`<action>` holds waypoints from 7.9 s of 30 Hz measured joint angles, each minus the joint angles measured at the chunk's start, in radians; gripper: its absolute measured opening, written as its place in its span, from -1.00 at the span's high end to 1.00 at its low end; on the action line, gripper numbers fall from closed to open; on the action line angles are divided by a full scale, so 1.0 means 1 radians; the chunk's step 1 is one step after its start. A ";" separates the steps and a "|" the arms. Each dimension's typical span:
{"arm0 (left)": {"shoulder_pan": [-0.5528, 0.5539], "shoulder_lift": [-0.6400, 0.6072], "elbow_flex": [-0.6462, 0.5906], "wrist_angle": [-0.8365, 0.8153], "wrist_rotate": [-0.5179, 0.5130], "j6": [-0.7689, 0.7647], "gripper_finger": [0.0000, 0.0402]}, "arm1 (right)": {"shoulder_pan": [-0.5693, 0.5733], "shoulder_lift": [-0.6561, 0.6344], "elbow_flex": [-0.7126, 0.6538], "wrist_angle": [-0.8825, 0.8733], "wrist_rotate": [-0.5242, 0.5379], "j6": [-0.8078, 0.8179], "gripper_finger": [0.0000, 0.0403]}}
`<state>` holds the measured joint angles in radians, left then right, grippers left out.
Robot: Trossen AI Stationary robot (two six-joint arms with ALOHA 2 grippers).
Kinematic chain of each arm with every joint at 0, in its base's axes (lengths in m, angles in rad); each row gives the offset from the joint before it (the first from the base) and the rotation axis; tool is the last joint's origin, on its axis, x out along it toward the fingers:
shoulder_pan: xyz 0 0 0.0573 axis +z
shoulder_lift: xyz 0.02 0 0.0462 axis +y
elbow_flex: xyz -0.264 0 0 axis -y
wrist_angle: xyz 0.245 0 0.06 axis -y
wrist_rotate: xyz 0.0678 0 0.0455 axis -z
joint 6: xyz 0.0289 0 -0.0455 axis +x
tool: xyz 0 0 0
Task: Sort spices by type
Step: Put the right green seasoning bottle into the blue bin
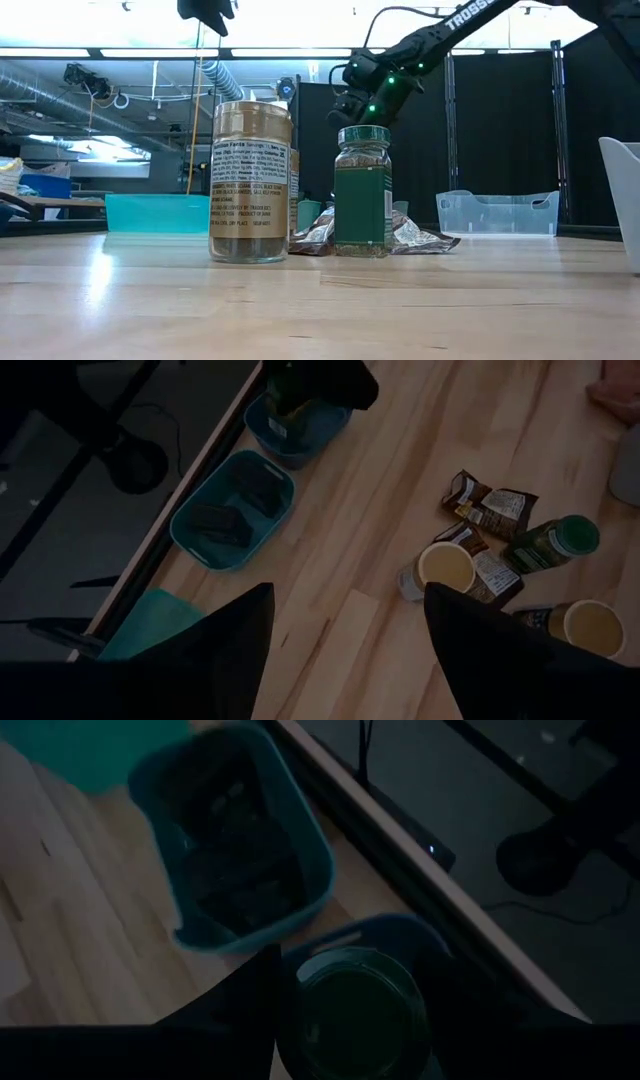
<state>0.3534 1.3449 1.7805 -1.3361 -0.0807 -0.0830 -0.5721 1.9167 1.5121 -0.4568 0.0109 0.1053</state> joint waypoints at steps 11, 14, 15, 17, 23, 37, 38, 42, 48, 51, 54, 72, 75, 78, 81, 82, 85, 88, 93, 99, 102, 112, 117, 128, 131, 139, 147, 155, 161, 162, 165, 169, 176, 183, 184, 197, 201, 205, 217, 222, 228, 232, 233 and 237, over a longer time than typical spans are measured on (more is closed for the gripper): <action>0.000 0.000 0.000 0.001 0.000 -0.001 -0.31 | 0.000 -0.003 -0.009 0.016 0.025 -0.010 -0.09; 0.000 0.000 0.000 0.001 0.000 -0.001 -0.31 | 0.000 -0.003 -0.009 0.017 0.025 -0.020 -0.09; 0.000 0.000 0.000 0.000 0.000 -0.001 -0.31 | 0.000 -0.003 -0.009 0.018 0.025 -0.020 -0.11; 0.000 0.000 0.000 0.001 0.000 -0.001 -0.31 | 0.000 -0.003 -0.009 0.017 0.025 -0.020 -0.16; 0.000 0.000 0.000 0.000 0.000 -0.001 -0.31 | 0.000 -0.004 -0.009 0.019 0.025 -0.020 -0.27; 0.000 0.000 0.000 0.000 -0.002 -0.001 -0.31 | 0.003 -0.033 -0.009 0.033 0.025 -0.023 -0.24; 0.000 0.000 0.000 0.000 -0.002 -0.001 -0.31 | 0.003 -0.038 -0.009 0.027 0.025 -0.030 -0.23; 0.000 0.000 0.000 -0.001 -0.002 -0.001 -0.31 | 0.005 -0.050 -0.009 -0.055 0.025 -0.096 -0.23; 0.000 0.000 0.000 -0.001 -0.002 0.000 -0.31 | 0.003 -0.016 -0.009 -0.212 0.015 -0.106 -0.25; 0.000 0.000 0.000 -0.001 -0.002 0.002 -0.31 | 0.000 -0.003 -0.010 -0.236 0.034 -0.079 -0.28; 0.000 0.000 0.000 -0.001 -0.002 0.003 -0.31 | -0.006 -0.005 -0.010 -0.240 0.049 -0.048 -0.31; 0.000 0.000 0.000 0.002 -0.002 0.004 -0.31 | -0.053 -0.005 -0.013 -0.372 0.101 -0.024 -0.38; 0.000 0.000 0.000 0.003 -0.002 0.004 -0.31 | -0.053 -0.005 -0.013 -0.375 0.104 -0.020 -0.40; 0.000 0.000 0.000 0.009 -0.002 0.004 -0.31 | -0.053 -0.005 -0.013 -0.374 0.109 -0.028 -0.42; 0.000 0.000 0.000 0.009 -0.002 0.003 -0.31 | -0.053 -0.004 -0.013 -0.375 0.122 -0.048 -0.44; 0.000 0.000 0.000 0.009 -0.002 0.003 -0.31 | -0.053 -0.004 -0.013 -0.375 0.122 -0.054 -0.44; 0.000 0.000 0.000 0.009 -0.002 0.004 -0.31 | -0.053 0.013 -0.013 -0.378 0.122 -0.067 -0.47; 0.000 0.000 0.000 0.009 -0.002 0.003 -0.31 | -0.043 0.053 -0.007 -0.390 0.127 -0.080 -0.50; 0.000 0.000 0.000 0.008 -0.001 0.004 -0.31 | -0.017 0.142 0.028 -0.434 0.178 -0.081 -0.54; 0.000 0.000 0.000 0.008 -0.002 0.004 -0.31 | -0.017 0.211 0.122 -0.558 0.225 -0.081 -0.54; 0.000 0.000 0.000 0.007 -0.002 0.004 -0.31 | -0.019 0.227 0.171 -0.611 0.185 -0.085 -0.51; 0.000 0.000 0.000 0.007 -0.012 0.025 -0.31 | -0.023 0.223 0.258 -0.642 0.151 -0.152 -0.45; 0.000 0.000 0.000 0.007 -0.012 0.026 -0.31 | -0.037 0.223 0.273 -0.636 0.142 -0.154 -0.47; 0.000 0.000 0.000 0.007 -0.016 0.027 -0.31 | -0.049 0.225 0.220 -0.549 0.118 -0.160 -0.46; 0.000 0.000 0.000 0.008 -0.019 0.027 -0.31 | -0.054 0.225 0.199 -0.524 0.115 -0.142 -0.45; 0.000 0.000 0.000 0.008 -0.026 0.027 -0.31 | -0.058 0.225 0.171 -0.519 0.111 -0.132 -0.31; 0.000 0.000 0.000 0.019 -0.026 0.027 -0.31 | -0.058 0.225 0.164 -0.537 0.164 -0.125 0.13; 0.000 0.001 0.000 0.025 -0.026 0.027 -0.31 | -0.057 0.224 0.202 -0.549 0.183 -0.158 0.94; 0.000 0.001 0.000 0.025 -0.026 0.027 -0.31 | -0.057 0.226 0.231 -0.560 0.174 -0.103 0.70; 0.000 0.000 0.000 0.025 -0.026 0.027 -0.31 | -0.057 0.226 0.236 -0.568 0.162 -0.101 0.63; 0.000 0.001 0.000 0.025 -0.026 0.027 -0.31 | -0.058 0.226 0.238 -0.574 0.148 -0.110 0.39; 0.000 0.001 0.000 0.025 -0.025 0.027 -0.31 | -0.057 0.227 0.238 -0.582 0.153 -0.125 0.02; 0.000 0.001 0.000 0.025 -0.025 0.027 -0.31 | -0.060 0.227 0.232 -0.546 0.192 -0.144 -0.48; 0.000 0.000 0.000 0.027 -0.025 0.027 -0.31 | -0.064 0.226 0.175 -0.493 0.175 -0.152 -0.54; 0.000 0.001 0.000 0.032 -0.025 0.027 -0.31 | -0.067 0.226 0.167 -0.491 0.174 -0.152 -0.53; 0.000 0.003 0.000 0.059 -0.040 0.027 -0.31 | -0.080 0.226 0.147 -0.482 0.184 -0.161 -0.35; 0.000 0.005 0.000 0.059 -0.042 0.027 -0.31 | -0.080 0.226 0.147 -0.478 0.187 -0.166 -0.29; 0.000 0.004 0.000 0.059 -0.042 0.027 -0.31 | -0.081 0.225 0.132 -0.466 0.159 -0.172 -0.18; 0.000 0.004 0.000 0.058 -0.045 0.026 -0.31 | -0.075 0.235 0.114 -0.493 0.174 -0.182 0.06; 0.000 0.004 0.000 0.058 -0.044 0.026 -0.31 | -0.064 0.238 0.158 -0.538 0.183 -0.180 0.19; 0.000 0.004 0.000 0.058 -0.044 0.023 -0.31 | -0.062 0.249 0.270 -0.590 0.164 -0.180 0.47; 0.000 0.004 0.000 0.058 -0.044 0.023 -0.31 | -0.062 0.246 0.317 -0.620 0.128 -0.184 0.79; 0.000 0.004 0.000 0.058 -0.044 0.023 -0.31 | -0.062 0.246 0.318 -0.621 0.127 -0.184 0.85; 0.000 0.004 0.000 0.058 -0.044 0.023 -0.31 | -0.062 0.246 0.319 -0.626 0.096 -0.203 0.94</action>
<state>0.3538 1.3487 1.7802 -1.2781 -0.1246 -0.0605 -0.6342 2.1632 1.8309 -1.0833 0.1066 -0.0979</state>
